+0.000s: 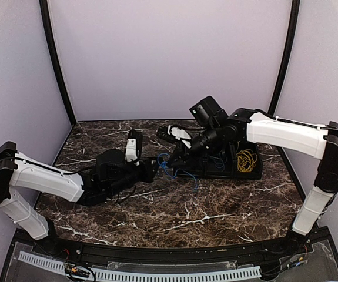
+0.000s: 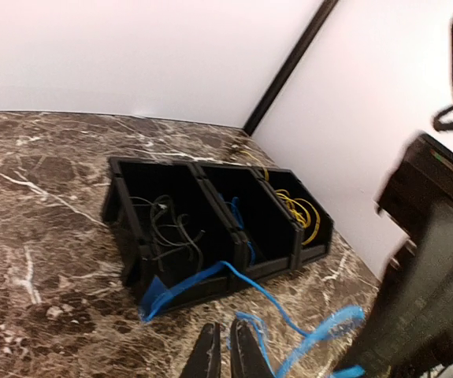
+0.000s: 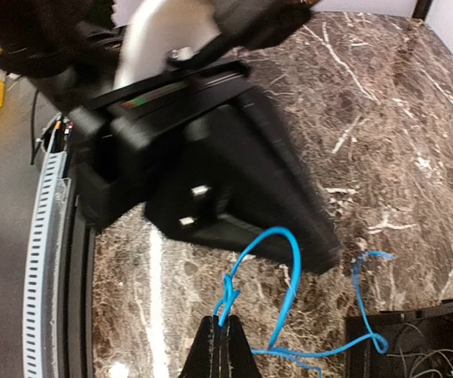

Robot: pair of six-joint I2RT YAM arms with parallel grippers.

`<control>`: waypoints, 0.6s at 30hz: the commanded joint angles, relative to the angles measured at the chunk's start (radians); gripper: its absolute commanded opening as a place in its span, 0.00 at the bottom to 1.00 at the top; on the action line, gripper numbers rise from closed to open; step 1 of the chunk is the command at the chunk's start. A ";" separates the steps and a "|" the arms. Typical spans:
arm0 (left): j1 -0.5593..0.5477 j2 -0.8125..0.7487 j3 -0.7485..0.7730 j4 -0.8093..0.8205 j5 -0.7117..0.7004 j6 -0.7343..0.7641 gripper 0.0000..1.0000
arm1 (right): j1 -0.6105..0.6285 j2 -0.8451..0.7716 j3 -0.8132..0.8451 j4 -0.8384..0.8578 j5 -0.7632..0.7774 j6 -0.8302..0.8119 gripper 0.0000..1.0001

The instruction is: Untangle the cables

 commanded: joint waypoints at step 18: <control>0.038 -0.280 -0.228 -0.014 0.027 0.162 0.35 | 0.026 -0.026 -0.006 -0.043 -0.038 -0.007 0.00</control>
